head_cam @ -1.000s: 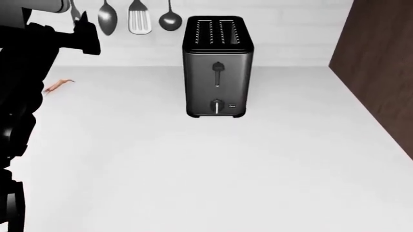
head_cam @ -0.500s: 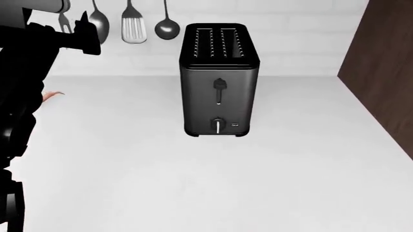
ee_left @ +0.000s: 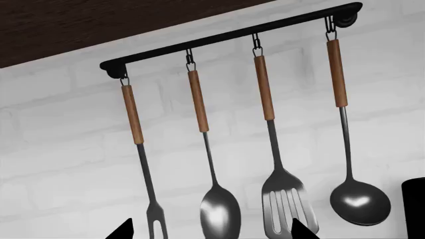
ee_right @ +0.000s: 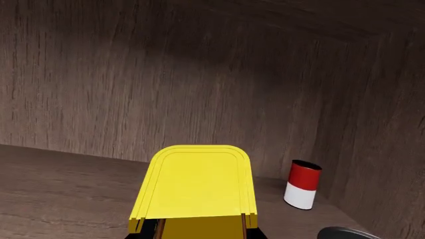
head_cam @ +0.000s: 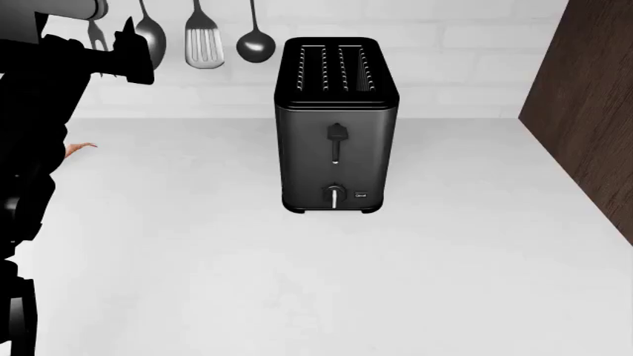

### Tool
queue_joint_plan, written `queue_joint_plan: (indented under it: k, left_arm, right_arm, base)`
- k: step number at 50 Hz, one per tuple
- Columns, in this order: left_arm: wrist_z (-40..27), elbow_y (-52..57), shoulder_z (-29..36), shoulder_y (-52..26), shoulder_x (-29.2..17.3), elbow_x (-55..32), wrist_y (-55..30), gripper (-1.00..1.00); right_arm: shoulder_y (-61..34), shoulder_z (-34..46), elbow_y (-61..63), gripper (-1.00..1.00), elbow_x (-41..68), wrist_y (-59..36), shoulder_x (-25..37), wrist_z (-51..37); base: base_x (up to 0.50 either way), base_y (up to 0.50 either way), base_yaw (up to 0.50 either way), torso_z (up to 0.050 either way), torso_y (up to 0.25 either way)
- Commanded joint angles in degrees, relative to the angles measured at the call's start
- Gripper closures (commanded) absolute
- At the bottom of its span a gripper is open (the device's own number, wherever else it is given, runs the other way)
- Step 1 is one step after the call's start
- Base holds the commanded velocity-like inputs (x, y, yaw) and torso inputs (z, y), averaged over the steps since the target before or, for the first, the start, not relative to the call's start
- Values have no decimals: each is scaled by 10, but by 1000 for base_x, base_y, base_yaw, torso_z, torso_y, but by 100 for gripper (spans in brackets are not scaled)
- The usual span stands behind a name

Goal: Pick the cans from the counter and place them in their designated side in the cabinet.

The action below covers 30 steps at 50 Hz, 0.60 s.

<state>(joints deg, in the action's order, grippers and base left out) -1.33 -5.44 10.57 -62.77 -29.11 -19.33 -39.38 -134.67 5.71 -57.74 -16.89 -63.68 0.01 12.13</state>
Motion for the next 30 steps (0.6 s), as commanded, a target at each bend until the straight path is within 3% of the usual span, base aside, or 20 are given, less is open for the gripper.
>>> queue_joint_plan:
  k: [1,3,4,30]
  left_arm:
    - [0,0,2,0,-1,0,0,-100]
    - [0,0,2,0,-1,0,0,-100]
    - [0,0,2,0,-1,0,0,-100]
    - [-2,-1,0,1,-1,-4,4,-100]
  right_arm:
    - [-3,4,3,100,-4,2,0,18]
    - [-3,4,3,100,-4,2,0,18]
    - [-3,4,3,-100,-4,2,0,18]
    - [-3,4,3,-100,-4,2,0,18]
  base:
    - [0,0,0,0,0]
    - [0,0,0,0,0]
    - [0,0,0,0,0]
    - [0,0,0,0,0]
